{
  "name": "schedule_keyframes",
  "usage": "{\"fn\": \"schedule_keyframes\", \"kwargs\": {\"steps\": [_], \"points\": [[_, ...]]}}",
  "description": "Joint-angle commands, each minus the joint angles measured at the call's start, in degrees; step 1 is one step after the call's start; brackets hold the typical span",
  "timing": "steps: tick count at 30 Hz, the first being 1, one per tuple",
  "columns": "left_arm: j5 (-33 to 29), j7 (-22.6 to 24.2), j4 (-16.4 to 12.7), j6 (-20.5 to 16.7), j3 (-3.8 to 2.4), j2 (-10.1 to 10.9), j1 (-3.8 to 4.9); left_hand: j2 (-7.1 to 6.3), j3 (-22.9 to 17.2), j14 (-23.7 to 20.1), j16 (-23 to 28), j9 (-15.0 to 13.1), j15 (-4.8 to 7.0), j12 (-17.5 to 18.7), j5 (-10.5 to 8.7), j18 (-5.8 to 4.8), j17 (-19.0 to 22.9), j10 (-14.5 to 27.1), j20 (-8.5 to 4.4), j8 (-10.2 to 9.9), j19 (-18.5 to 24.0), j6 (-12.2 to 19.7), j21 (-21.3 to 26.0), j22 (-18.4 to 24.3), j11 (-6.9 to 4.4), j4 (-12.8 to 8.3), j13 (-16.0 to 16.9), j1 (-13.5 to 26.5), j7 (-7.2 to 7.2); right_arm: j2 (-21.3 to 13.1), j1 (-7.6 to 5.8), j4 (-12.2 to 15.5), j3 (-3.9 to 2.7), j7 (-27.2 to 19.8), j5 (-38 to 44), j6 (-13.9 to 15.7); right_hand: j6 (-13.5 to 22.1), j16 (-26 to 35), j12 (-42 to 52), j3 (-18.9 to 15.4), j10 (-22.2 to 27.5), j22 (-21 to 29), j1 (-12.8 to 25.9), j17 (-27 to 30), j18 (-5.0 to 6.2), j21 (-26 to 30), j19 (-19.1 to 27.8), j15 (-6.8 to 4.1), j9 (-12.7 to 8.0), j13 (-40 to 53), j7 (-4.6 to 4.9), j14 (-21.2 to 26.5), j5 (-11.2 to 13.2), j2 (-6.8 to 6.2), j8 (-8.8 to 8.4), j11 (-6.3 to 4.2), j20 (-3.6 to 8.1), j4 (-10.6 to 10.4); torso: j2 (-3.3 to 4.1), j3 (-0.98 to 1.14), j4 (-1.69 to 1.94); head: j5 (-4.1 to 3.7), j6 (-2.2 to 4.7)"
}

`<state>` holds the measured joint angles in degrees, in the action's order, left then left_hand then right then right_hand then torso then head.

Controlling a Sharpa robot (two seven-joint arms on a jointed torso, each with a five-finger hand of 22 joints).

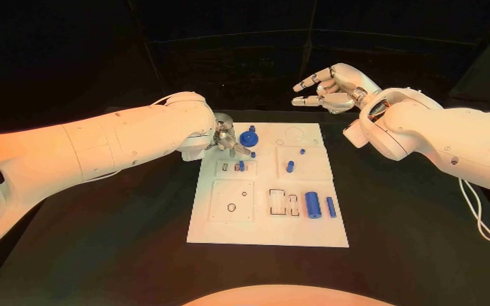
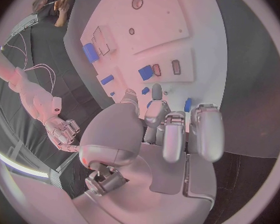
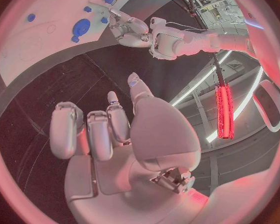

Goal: Assemble the parts on the task board

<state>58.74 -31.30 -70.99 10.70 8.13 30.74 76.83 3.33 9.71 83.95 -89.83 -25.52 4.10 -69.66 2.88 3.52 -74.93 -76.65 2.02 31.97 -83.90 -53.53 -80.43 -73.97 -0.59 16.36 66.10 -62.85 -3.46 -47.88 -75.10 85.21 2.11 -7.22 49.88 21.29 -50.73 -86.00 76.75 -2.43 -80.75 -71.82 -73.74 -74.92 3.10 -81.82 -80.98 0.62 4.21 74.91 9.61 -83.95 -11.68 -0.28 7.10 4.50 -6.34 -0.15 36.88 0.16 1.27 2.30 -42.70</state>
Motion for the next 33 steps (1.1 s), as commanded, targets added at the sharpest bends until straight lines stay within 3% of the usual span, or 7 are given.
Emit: {"fn": "schedule_keyframes", "kwargs": {"steps": [1, 7, 8, 19, 33], "points": [[0.56, -1.21, 0.57, 2.6, 0.22, -0.49, 0.07, 0.59, 0.45, 6.05, -0.17, -0.1, 0.2, -0.02, -0.14, -0.42, -15.07, 0.57, -0.28, 0.26, -1.26, 0.44, -0.2, -0.06, 0.01, -0.06, -0.07, -0.04, -0.13, 0.26, -0.15, -0.21, -0.04, 0.22, 0.27, -0.42, -0.43, 0.15, -0.21, -0.4, 0.42, 0.11, 0.3, -5.96, 0.71, 0.36, 0.36, -0.53, -0.09, 2.62, -0.09, -3.98, -0.3, 0.17, 0.28, 0.0, 0.12, -0.14, -0.02, -0.01, 0.0, 0.0, -0.05], [0.56, -1.35, 1.1, 3.23, 0.45, -1.21, -0.02, 0.67, 0.55, 6.05, -0.17, -0.21, 0.17, 0.08, -0.13, -0.4, -15.07, 0.7, -0.26, 0.31, -1.23, 0.6, -0.18, -0.02, 0.04, -0.13, -0.18, -0.21, -0.17, 0.64, -0.14, -0.61, -0.04, 0.23, 0.24, -0.53, -0.43, 0.15, -0.21, -0.4, 0.42, 0.11, 0.3, -5.96, 0.71, 0.36, 0.36, -0.53, -0.09, 2.62, -0.09, -3.98, -0.3, 0.17, 0.28, 0.0, 0.12, -0.14, 0.0, -0.05, 0.01, -0.13, -0.08], [0.56, -1.35, 1.22, 3.28, 0.47, -1.35, -0.05, 0.67, 0.55, 6.05, -0.17, -0.21, 0.17, 0.08, -0.13, -0.4, -15.07, 0.7, -0.26, 0.31, -1.23, 0.6, -0.18, -0.02, 0.04, -0.13, -0.18, -0.21, -0.17, 0.69, -0.14, -0.66, -0.04, 0.23, 0.24, -0.54, -0.43, 0.15, -0.21, -0.4, 0.42, 0.11, 0.3, -5.96, 0.71, 0.36, 0.36, -0.53, -0.09, 2.62, -0.09, -3.98, -0.3, 0.17, 0.28, 0.0, 0.12, -0.14, -0.02, 0.03, 0.02, -0.17, -0.14], [0.53, -1.02, 2.37, 3.92, 0.55, -2.75, -0.44, 1.01, 0.65, 6.05, -0.17, -0.46, 0.12, 0.1, -0.12, -0.39, -15.07, 0.84, -0.2, 0.48, -1.18, 0.85, -0.18, -0.02, 0.09, -0.31, -0.19, -0.68, -0.21, 1.25, -0.14, -1.08, -0.04, 0.49, 0.31, -0.69, -0.4, 0.19, -0.25, -0.49, 0.44, 0.43, 0.35, -5.9, 0.78, 0.52, 0.52, -0.54, -0.11, 2.58, -0.1, -3.97, -0.36, 0.26, 0.28, -0.01, 0.13, -0.2, -0.05, 0.07, 0.13, -0.47, -0.29], [0.47, -0.93, 2.88, 5.41, 0.58, -3.64, -0.59, 1.73, 0.61, 6.05, -0.17, -0.96, 0.04, -0.07, -0.09, -0.4, -15.07, 0.9, -0.1, 0.86, -1.14, 1.18, -0.29, -0.21, 0.15, -0.84, 0.01, -1.93, -0.26, 1.61, -0.14, -1.47, -0.04, 0.77, 0.32, -1.05, -0.38, 0.22, -0.28, -0.55, 0.46, 0.51, 0.35, -5.86, 0.79, 0.57, 0.56, -0.54, -0.12, 2.55, -0.1, -3.96, -0.4, 0.32, 0.29, -0.01, 0.14, -0.22, 0.01, 0.05, 0.04, -0.39, -0.52]]}}
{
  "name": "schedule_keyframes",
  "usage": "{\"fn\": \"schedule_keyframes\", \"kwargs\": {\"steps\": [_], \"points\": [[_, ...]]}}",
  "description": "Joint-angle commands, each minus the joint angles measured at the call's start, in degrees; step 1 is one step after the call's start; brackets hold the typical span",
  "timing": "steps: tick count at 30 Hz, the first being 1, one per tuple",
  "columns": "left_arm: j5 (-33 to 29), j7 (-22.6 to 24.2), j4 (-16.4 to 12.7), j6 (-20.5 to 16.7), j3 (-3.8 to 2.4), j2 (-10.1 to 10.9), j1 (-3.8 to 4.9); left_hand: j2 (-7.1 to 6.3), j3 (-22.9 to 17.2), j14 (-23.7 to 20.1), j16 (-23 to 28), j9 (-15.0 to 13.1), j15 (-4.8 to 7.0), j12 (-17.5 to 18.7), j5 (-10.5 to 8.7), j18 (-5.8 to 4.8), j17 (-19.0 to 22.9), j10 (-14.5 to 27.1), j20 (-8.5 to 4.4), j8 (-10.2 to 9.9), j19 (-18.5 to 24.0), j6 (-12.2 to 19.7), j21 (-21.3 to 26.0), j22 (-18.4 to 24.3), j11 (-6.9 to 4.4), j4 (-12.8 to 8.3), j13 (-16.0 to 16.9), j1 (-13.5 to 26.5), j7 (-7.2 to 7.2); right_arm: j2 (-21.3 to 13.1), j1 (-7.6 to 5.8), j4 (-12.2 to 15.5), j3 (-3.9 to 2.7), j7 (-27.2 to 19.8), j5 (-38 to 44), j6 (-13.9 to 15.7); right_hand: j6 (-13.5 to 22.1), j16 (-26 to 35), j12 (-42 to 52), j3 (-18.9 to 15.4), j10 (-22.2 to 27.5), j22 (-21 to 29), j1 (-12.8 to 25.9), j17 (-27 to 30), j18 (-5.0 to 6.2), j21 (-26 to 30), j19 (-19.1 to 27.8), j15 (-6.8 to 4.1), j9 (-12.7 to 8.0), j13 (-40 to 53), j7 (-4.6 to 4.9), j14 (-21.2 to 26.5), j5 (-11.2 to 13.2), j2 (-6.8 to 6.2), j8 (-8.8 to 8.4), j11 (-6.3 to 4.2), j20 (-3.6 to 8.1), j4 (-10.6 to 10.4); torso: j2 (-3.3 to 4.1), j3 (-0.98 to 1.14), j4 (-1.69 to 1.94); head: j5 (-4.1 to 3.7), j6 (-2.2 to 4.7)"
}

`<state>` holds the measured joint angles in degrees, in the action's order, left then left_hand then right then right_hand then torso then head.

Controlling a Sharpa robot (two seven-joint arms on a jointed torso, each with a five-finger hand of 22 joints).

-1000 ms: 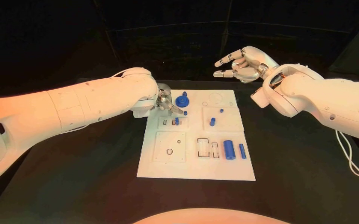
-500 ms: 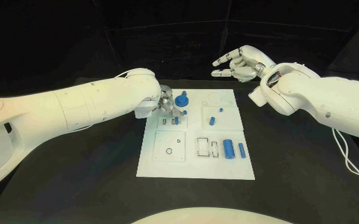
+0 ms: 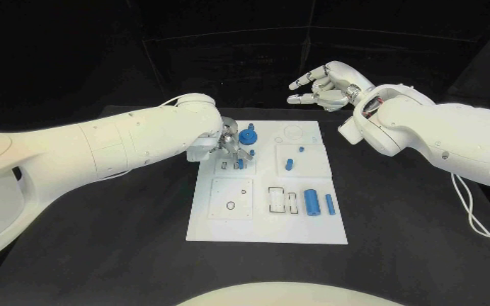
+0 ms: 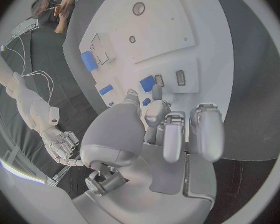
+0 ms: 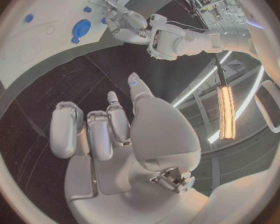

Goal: Assemble the parts on the task board

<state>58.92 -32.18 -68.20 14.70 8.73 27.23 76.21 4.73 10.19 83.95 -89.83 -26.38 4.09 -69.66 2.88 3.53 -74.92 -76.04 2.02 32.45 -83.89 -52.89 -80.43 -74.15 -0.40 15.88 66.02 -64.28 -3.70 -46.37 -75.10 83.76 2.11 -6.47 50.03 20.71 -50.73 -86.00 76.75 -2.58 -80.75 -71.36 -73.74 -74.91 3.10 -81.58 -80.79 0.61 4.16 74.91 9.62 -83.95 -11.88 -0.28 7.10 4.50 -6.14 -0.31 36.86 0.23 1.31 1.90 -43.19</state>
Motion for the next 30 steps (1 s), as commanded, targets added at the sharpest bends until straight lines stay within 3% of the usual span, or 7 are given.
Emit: {"fn": "schedule_keyframes", "kwargs": {"steps": [1, 11, 20, 30], "points": [[0.3, -0.05, 0.11, 1.48, -0.02, -0.16, 0.03, 0.37, 0.14, 6.05, -0.17, -0.14, 0.05, -0.06, -0.09, -0.41, -15.08, 0.32, -0.1, 0.41, -1.14, 0.57, -0.3, -0.03, -0.04, -0.42, 0.09, -0.63, -0.04, 0.12, -0.14, -0.06, -0.04, 0.02, 0.17, -0.49, -0.38, 0.24, -0.31, -0.41, 0.48, 0.13, 0.34, -5.82, 0.8, 0.37, 0.4, -0.54, -0.07, 2.53, -0.1, -3.95, -0.21, 0.33, 0.29, -0.01, -0.06, -0.06, 0.03, -0.01, 0.02, 0.02, -0.03], [0.29, 0.0, 0.27, 2.66, 0.0, -0.35, -0.03, 1.72, -0.69, 6.05, -0.17, -0.85, -0.01, -0.17, -0.08, -0.43, -15.08, 0.41, -0.02, 0.87, -1.1, 1.05, -0.47, -0.34, 0.01, -1.96, 0.24, -3.16, -0.09, 0.33, -0.14, -0.31, -0.04, 0.17, 0.17, -0.77, -0.35, 0.22, -0.33, -0.45, 0.48, 0.13, 0.12, -5.89, 0.8, 0.39, 0.39, -0.56, -0.09, 2.51, -0.11, -3.97, -0.34, 0.55, 0.31, -0.03, -0.04, 0.02, 0.01, -0.03, 0.02, 0.02, -0.36], [0.29, 0.14, 0.3, 2.82, 0.0, -0.43, -0.05, 3.3, -2.82, 6.05, -0.17, -1.47, -0.01, -0.15, -0.05, -0.43, -15.08, 0.5, 0.02, 1.15, -1.02, 1.49, -0.53, -0.53, 0.0, -4.55, 0.3, -6.32, -0.1, 0.45, -0.14, -0.43, -0.04, 0.28, 0.17, -0.92, -0.31, 0.21, -0.31, -0.49, 0.46, 0.1, -0.15, -5.96, 0.79, 0.39, 0.35, -0.58, -0.11, 2.52, -0.12, -4.0, -0.47, 0.72, 0.33, -0.05, -0.02, 0.15, 0.03, -0.02, 0.04, -0.04, -0.48], [-0.2, 0.82, 0.15, 2.09, 0.0, -0.3, -0.05, 4.47, -8.21, 6.05, -0.17, -1.51, 0.4, 0.38, 0.02, -0.46, -15.08, 0.97, -0.29, 0.51, -1.04, 2.5, -0.72, -0.95, -0.48, -9.87, 0.05, -12.59, 0.38, 0.62, -0.14, -0.7, -0.04, 0.27, 0.17, -1.0, -0.29, 0.23, -0.32, -0.53, 0.46, 0.12, -0.43, -5.93, 0.79, 0.42, 0.33, -0.6, -0.13, 2.51, -0.13, -4.0, -0.68, 0.89, 0.37, -0.07, 0.01, 0.3, 0.01, -0.01, 0.02, -0.06, -0.66]]}}
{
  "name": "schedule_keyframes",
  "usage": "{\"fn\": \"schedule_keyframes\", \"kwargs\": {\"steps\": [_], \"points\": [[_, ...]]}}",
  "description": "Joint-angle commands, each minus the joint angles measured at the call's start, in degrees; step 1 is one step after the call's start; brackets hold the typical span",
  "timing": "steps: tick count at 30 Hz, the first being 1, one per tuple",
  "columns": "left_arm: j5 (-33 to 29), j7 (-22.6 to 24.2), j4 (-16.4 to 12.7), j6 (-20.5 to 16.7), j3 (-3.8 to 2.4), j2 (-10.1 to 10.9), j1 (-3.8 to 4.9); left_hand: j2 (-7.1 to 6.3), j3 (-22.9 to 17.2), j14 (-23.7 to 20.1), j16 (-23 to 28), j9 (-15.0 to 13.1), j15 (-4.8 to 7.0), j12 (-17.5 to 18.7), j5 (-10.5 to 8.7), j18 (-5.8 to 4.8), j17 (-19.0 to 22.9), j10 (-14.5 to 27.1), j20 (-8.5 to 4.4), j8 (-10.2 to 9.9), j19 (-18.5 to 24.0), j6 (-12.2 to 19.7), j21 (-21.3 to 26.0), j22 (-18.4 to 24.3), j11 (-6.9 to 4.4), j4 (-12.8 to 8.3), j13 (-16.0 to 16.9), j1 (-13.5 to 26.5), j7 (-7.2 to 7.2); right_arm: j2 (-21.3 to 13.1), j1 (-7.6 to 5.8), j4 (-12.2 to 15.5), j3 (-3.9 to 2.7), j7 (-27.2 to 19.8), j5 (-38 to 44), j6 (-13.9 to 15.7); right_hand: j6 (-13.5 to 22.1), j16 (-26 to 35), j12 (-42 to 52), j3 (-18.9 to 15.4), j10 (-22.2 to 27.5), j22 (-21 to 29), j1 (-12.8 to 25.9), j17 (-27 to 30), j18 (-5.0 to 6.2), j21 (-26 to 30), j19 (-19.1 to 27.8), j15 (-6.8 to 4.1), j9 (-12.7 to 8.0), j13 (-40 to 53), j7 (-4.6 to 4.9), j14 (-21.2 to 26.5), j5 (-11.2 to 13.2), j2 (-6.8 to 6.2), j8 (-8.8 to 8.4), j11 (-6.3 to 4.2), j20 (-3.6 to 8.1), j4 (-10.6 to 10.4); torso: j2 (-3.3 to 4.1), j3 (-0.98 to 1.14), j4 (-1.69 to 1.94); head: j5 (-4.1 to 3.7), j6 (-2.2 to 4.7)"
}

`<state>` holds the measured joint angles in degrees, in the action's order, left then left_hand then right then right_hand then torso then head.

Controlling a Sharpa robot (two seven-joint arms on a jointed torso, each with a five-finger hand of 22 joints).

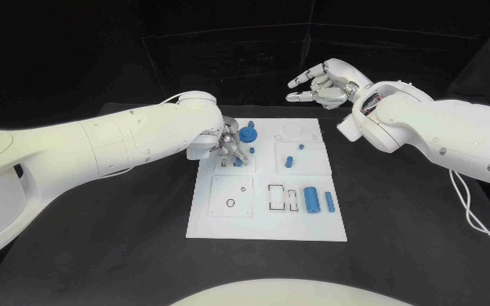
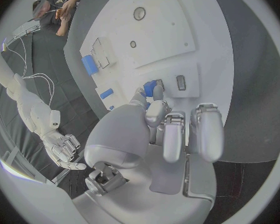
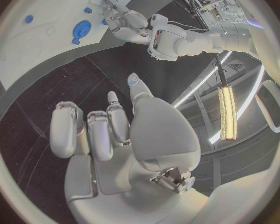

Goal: Assemble the parts on the task board

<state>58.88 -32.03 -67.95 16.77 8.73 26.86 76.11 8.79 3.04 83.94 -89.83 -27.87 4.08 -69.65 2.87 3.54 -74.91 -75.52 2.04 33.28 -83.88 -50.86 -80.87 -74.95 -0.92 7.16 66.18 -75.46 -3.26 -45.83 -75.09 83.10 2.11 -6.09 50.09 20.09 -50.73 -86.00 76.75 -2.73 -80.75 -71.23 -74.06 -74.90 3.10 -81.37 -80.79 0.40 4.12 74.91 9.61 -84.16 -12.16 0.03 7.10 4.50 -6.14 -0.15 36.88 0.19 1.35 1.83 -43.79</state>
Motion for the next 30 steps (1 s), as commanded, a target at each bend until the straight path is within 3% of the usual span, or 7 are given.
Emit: {"fn": "schedule_keyframes", "kwargs": {"steps": [1, 4, 7, 10, 14, 18, 30], "points": [[-0.3, 0.83, -0.16, -0.32, 0.0, 0.14, 0.04, 0.49, -1.99, 6.06, -0.17, 0.03, 0.45, 0.48, 0.06, -0.49, -15.09, 0.53, -0.37, -0.47, -1.07, 0.54, -0.33, -0.26, 0.02, -1.74, -0.17, -1.95, -0.05, 0.09, -0.14, -0.08, -0.04, -0.11, 0.11, -0.39, -0.29, 0.24, -0.32, -0.38, 0.46, -0.02, -0.15, -5.94, 0.79, 0.2, 0.33, -0.39, -0.08, 2.51, -0.13, -3.79, -0.44, 0.6, 0.37, -0.07, 0.01, 0.16, -0.01, 0.02, -0.02, 0.02, -0.06], [-1.38, 1.32, -0.36, -1.72, 0.0, 0.38, 0.01, 0.85, -6.42, 6.06, -0.17, 0.19, 0.63, 1.01, 0.13, -0.51, -15.09, 0.9, -0.57, -1.0, -1.09, 0.98, -0.43, -0.46, -0.13, -4.49, -0.42, -4.53, 0.05, 0.14, -0.14, -0.18, -0.04, -0.11, 0.11, -0.43, -0.29, 0.23, -0.31, -0.39, 0.45, 0.02, -0.23, -5.95, 0.79, 0.23, 0.34, -0.39, -0.09, 2.51, -0.14, -3.79, -0.53, 0.64, 0.38, -0.07, 0.02, 0.2, 0.0, 0.03, 0.02, 0.01, -0.09], [-2.42, 1.87, -0.67, -3.27, 0.0, 0.76, -0.02, -0.09, -12.38, 6.06, -0.17, 0.06, 0.42, 1.59, 0.16, -0.53, -15.09, 1.07, -0.51, -1.16, -1.05, 1.35, -0.44, -0.55, 0.21, -6.94, -0.76, -4.73, -0.46, 0.19, -0.14, -0.29, -0.03, -0.11, 0.11, -0.49, -0.28, 0.24, -0.32, -0.42, 0.45, 0.0, -0.3, -5.95, 0.79, 0.22, 0.32, -0.4, -0.09, 2.51, -0.14, -3.8, -0.64, 0.68, 0.4, -0.08, 0.02, 0.25, 0.03, 0.02, 0.03, -0.02, -0.15], [-3.36, 2.32, -1.23, -4.8, 0.0, 1.36, -0.05, -4.0, -23.43, 6.06, -0.17, -0.69, -0.17, 2.06, -0.03, -0.45, -15.09, 0.84, -0.26, -0.65, -0.98, 1.41, -0.4, -0.64, 0.07, -8.98, -1.18, 0.39, -1.0, 0.24, -0.14, -0.43, -0.03, -0.11, 0.11, -0.57, -0.27, 0.26, -0.37, -0.45, 0.49, 0.03, -0.38, -5.91, 0.79, 0.25, 0.33, -0.41, -0.1, 2.46, -0.14, -3.79, -0.77, 0.73, 0.41, -0.08, 0.03, 0.29, 0.0, 0.01, 0.06, -0.02, -0.15], [-5.42, 2.68, -2.4, -7.34, -0.01, 2.56, -0.08, -7.83, -36.13, 6.06, -0.17, -2.35, -0.16, 2.08, 0.02, -0.49, -15.09, 0.37, 0.0, 0.9, -0.95, 1.53, -0.33, -0.75, 0.28, -10.39, -1.39, 7.26, -0.7, 0.25, -0.14, -0.6, -0.03, -0.1, 0.11, -0.65, -0.27, 0.26, -0.37, -0.45, 0.49, 0.03, -0.38, -5.91, 0.79, 0.25, 0.33, -0.41, -0.1, 2.46, -0.14, -3.79, -0.77, 0.73, 0.41, -0.08, 0.03, 0.29, 0.0, 0.03, 0.13, -0.03, -0.26], [-6.73, 2.93, -3.72, -9.59, -0.01, 3.99, -0.09, -8.95, -40.03, 6.06, -0.17, -3.32, 0.03, 2.53, 0.01, -0.48, -15.09, 0.47, 0.03, 1.8, -0.94, 1.8, -0.27, -0.78, 0.38, -10.92, -1.98, 9.63, -0.7, 0.3, -0.14, -0.85, -0.03, -0.08, 0.11, -0.73, -0.27, 0.26, -0.37, -0.45, 0.49, 0.03, -0.38, -5.91, 0.79, 0.25, 0.33, -0.41, -0.1, 2.46, -0.14, -3.79, -0.77, 0.73, 0.41, -0.08, 0.03, 0.29, -0.01, 0.06, 0.08, 0.13, -0.25], [-6.9, 2.93, -6.79, -15.27, 0.02, 7.2, -1.2, -9.35, -41.43, 6.06, -0.17, -3.82, 0.07, 2.36, 0.02, -0.49, -15.09, 0.23, 0.0, 2.28, -0.96, 1.9, -0.29, -0.88, 0.39, -11.14, -1.89, 10.54, -0.58, 0.38, -0.13, -1.39, -0.03, 0.04, 0.11, -1.16, -0.26, 0.34, -0.45, -0.49, 0.54, 0.21, -0.42, -5.75, 0.83, 0.34, 0.41, -0.41, -0.1, 2.38, -0.14, -3.76, -0.87, 0.76, 0.42, -0.08, 0.04, 0.32, -0.03, 0.12, 0.32, 0.48, -0.47]]}}
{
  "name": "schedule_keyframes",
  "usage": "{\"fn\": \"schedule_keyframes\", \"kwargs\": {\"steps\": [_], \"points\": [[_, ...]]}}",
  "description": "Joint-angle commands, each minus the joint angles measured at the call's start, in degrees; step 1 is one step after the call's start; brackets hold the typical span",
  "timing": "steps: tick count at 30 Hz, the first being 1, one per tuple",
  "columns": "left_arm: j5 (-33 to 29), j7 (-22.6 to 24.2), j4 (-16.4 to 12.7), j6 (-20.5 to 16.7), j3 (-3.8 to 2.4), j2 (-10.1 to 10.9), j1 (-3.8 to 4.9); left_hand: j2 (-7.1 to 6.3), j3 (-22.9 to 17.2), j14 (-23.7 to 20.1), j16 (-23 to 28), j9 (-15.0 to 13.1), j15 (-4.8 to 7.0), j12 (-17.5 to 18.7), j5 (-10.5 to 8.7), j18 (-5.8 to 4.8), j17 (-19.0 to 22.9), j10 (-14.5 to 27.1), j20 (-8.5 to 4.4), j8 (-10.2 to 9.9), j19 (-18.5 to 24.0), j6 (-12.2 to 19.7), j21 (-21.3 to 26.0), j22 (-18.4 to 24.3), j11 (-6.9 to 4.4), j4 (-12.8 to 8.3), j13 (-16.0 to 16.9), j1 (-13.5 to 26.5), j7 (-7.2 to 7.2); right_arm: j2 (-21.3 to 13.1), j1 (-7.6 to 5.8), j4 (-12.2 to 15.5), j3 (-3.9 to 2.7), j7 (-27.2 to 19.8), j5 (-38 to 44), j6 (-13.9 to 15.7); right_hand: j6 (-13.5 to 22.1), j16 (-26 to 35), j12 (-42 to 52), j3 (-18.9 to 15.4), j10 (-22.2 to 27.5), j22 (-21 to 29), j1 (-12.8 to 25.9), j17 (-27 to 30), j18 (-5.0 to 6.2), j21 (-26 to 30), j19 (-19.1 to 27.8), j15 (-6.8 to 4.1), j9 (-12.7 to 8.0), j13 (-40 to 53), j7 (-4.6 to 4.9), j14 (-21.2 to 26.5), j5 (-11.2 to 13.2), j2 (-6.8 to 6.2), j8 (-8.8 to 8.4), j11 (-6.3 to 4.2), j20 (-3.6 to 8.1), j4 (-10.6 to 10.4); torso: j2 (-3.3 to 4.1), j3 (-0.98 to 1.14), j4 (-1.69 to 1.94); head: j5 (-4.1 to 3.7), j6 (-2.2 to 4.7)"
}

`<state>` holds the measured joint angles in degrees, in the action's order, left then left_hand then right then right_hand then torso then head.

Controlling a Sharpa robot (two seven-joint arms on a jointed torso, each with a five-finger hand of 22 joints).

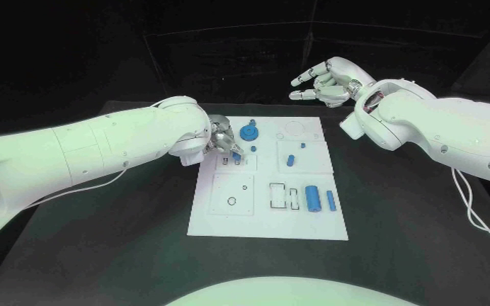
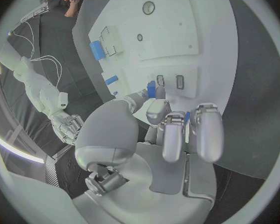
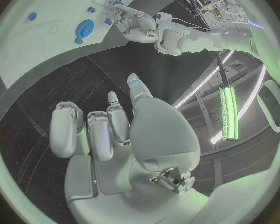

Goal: Assemble the parts on the task board

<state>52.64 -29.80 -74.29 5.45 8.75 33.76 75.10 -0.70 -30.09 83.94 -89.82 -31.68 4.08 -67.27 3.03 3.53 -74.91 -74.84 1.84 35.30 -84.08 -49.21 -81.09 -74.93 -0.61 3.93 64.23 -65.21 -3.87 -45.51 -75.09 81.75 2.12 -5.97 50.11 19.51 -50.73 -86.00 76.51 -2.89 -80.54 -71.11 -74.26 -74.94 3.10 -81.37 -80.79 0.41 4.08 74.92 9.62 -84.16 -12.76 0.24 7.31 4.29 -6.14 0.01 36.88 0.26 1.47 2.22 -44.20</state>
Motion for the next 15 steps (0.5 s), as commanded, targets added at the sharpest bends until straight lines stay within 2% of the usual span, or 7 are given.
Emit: {"fn": "schedule_keyframes", "kwargs": {"steps": [1, 6, 10, 15], "points": [[-0.55, 0.67, -0.57, -4.32, 0.0, 0.42, -0.33, 0.14, -8.3, 6.06, -0.18, -0.01, 0.08, -0.03, -0.14, -0.49, -15.09, -0.45, 0.2, 0.26, -0.76, 0.25, -0.07, -0.9, 0.08, -7.91, 0.07, 0.28, 0.03, 0.07, -0.14, -0.07, -0.03, -0.07, 0.09, -0.61, -0.26, 0.34, -0.21, -0.33, 0.33, 0.09, -0.21, -5.71, 0.83, 0.34, 0.42, -0.42, -0.06, 2.38, -0.14, -3.76, -0.26, 0.55, 0.21, 0.13, 0.04, 0.16, -0.03, 0.05, 0.26, 0.1, -0.09], [0.71, 0.51, -0.87, -6.31, 0.01, 0.6, -1.18, 0.14, -8.3, 6.06, -0.18, -0.01, 0.08, -0.03, -0.14, -0.49, -15.09, -0.45, 0.2, 0.26, -0.76, 0.25, -0.07, -0.9, 0.08, -7.91, 0.07, 0.28, 0.03, 0.12, -0.13, -0.16, -0.03, -0.07, 0.09, -0.71, -0.26, 0.34, -0.21, -0.33, 0.33, 0.09, -0.21, -5.71, 0.83, 0.34, 0.42, -0.42, -0.06, 2.38, -0.14, -3.76, -0.26, 0.55, 0.21, 0.13, 0.04, 0.16, -0.03, 0.1, 0.43, 0.06, -0.18], [1.29, 0.45, -0.85, -7.68, 0.01, 0.42, -1.74, 0.09, -8.47, 6.06, -0.18, -0.09, 0.08, -0.06, -0.15, -0.5, -15.09, -0.49, 0.19, 0.33, -0.78, 0.25, -0.11, -0.96, 0.06, -7.96, 0.09, 0.37, 0.04, 0.15, -0.13, -0.2, -0.03, -0.09, 0.2, -0.75, -0.26, 0.34, -0.21, -0.33, 0.33, 0.09, -0.21, -5.71, 0.83, 0.34, 0.42, -0.42, -0.06, 2.38, -0.14, -3.76, -0.26, 0.55, 0.21, 0.13, 0.04, 0.16, -0.01, 0.06, 0.25, 0.15, -0.21], [2.4, 0.18, -0.83, -8.11, 0.01, 0.26, -2.18, 0.05, -8.56, 6.06, -0.18, -0.13, 0.09, -0.17, -0.16, -0.5, -15.09, -0.57, 0.18, 0.37, -0.79, 0.26, -0.12, -0.98, 0.05, -8.01, 0.2, 0.41, 0.05, 0.15, -0.13, -0.24, -0.03, -0.08, 0.33, -0.8, -0.24, 0.35, -0.23, -0.39, 0.35, 0.16, -0.19, -5.72, 0.85, 0.38, 0.45, -0.42, -0.07, 2.36, -0.13, -3.76, -0.28, 0.55, 0.21, 0.14, 0.04, 0.15, 0.05, 0.06, 0.2, 0.09, -0.27]]}}
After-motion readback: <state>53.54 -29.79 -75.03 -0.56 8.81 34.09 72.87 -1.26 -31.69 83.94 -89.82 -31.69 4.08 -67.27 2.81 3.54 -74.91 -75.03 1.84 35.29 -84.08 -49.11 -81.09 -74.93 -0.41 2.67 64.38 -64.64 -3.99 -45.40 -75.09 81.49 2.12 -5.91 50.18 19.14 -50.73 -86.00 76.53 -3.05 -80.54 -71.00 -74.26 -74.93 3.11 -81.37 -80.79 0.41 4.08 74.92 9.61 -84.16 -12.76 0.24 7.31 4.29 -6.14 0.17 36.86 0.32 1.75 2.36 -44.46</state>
